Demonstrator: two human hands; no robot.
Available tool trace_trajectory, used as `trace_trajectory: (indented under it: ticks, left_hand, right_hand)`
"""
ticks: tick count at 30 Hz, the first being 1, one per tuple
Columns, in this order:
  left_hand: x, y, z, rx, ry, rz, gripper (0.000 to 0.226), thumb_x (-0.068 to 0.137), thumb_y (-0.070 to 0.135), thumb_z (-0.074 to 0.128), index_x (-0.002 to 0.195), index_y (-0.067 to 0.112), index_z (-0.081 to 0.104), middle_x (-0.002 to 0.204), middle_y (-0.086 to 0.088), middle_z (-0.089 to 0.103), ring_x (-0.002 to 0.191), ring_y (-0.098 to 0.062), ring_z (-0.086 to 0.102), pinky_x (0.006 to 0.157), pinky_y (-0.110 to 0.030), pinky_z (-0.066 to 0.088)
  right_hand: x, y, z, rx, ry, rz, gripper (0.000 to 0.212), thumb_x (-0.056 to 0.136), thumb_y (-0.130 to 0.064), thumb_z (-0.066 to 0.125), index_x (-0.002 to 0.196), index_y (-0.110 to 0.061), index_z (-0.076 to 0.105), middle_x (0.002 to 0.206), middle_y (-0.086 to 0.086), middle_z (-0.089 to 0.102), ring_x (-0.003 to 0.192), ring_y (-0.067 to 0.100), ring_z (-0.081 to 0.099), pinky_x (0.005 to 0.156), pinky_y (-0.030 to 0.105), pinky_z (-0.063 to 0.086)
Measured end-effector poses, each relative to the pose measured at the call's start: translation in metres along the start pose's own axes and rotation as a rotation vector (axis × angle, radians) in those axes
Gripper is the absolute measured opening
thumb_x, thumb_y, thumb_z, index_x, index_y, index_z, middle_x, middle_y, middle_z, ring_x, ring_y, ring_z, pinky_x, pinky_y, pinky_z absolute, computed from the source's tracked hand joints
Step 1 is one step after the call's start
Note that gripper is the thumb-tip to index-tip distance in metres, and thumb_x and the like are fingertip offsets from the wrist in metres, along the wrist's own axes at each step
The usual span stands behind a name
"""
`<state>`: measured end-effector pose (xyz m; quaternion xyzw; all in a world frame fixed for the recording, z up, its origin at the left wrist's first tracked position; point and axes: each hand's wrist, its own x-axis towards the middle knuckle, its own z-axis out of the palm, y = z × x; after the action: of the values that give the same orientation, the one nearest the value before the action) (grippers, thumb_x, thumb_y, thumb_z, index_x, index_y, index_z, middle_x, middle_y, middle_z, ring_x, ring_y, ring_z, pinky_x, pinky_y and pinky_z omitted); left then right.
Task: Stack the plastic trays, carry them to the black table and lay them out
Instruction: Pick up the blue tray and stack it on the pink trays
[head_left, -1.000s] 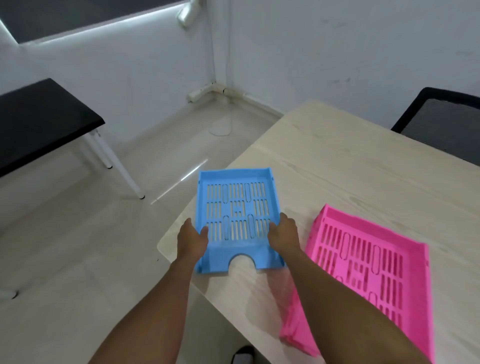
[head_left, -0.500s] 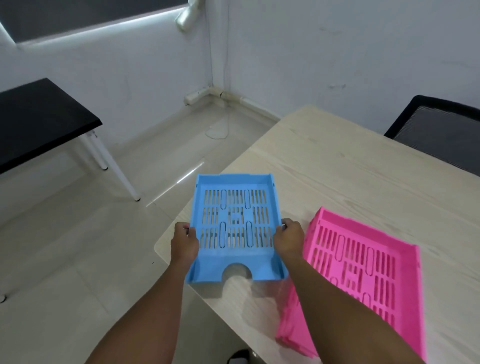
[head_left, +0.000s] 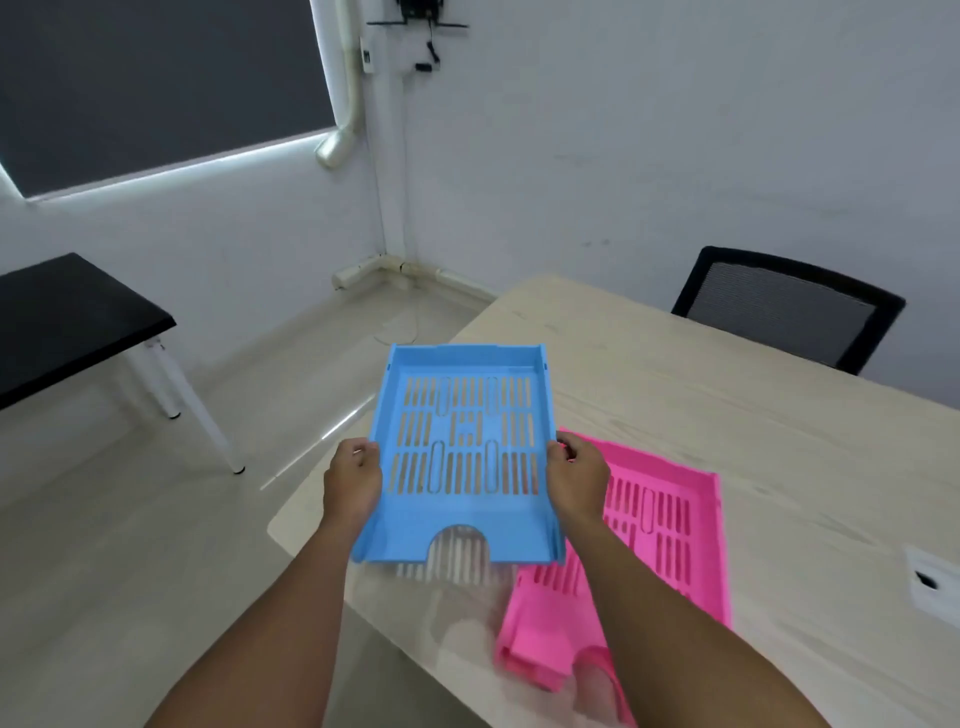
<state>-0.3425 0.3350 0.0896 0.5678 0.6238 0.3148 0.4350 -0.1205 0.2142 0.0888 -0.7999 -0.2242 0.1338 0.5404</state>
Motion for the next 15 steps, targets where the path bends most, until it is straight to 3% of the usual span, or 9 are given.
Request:
trace_trajectory:
  ticks: [5,8,9,12,15]
  left_hand:
    - [-0.034,0.022,0.040,0.066,-0.200,0.119,0.020,0.095,0.010,0.051,0.113,0.013,0.059,0.110,-0.004,0.070,0.089,-0.022,0.064,0.074,-0.030,0.045]
    - [-0.063,0.032,0.068,0.073,-0.283,0.175,0.017,0.095,0.009,0.052,0.108,0.014,0.060,0.109,-0.007,0.071,0.087,-0.021,0.065,0.069,-0.028,0.046]
    - [-0.072,0.033,0.076,0.074,-0.302,0.190,0.016,0.095,0.008,0.052,0.108,0.013,0.060,0.109,-0.007,0.071,0.087,-0.021,0.065,0.069,-0.028,0.046]
    - [-0.101,0.032,0.097,0.083,-0.345,0.202,0.019,0.096,0.008,0.051,0.112,0.009,0.061,0.109,-0.008,0.071,0.087,-0.020,0.064,0.072,-0.027,0.046]
    - [-0.126,0.028,0.112,0.103,-0.387,0.208,0.019,0.098,0.010,0.049,0.113,0.009,0.060,0.105,-0.005,0.069,0.075,-0.012,0.064,0.059,-0.023,0.046]
  right_hand:
    - [-0.007,0.020,-0.080,0.085,0.116,0.072,0.016,0.088,-0.006,0.063,0.095,-0.005,0.077,0.074,0.007,0.066,0.067,0.019,0.057,0.066,0.030,0.048]
    - [-0.013,0.039,-0.128,0.083,0.154,0.114,0.011,0.089,-0.010,0.065,0.093,-0.007,0.075,0.075,0.009,0.067,0.059,0.013,0.056,0.052,0.013,0.044]
    - [-0.015,0.046,-0.142,0.076,0.168,0.129,0.012,0.088,-0.012,0.066,0.093,-0.006,0.075,0.077,0.011,0.069,0.061,0.013,0.057,0.051,0.011,0.044]
    - [-0.024,0.061,-0.176,0.087,0.204,0.184,0.012,0.089,-0.015,0.066,0.092,-0.008,0.076,0.084,0.013,0.074,0.065,0.016,0.062,0.059,0.023,0.049]
    - [-0.037,0.076,-0.199,0.107,0.232,0.232,0.012,0.091,-0.016,0.064,0.094,-0.012,0.074,0.085,0.008,0.075,0.068,0.017,0.069,0.064,0.029,0.055]
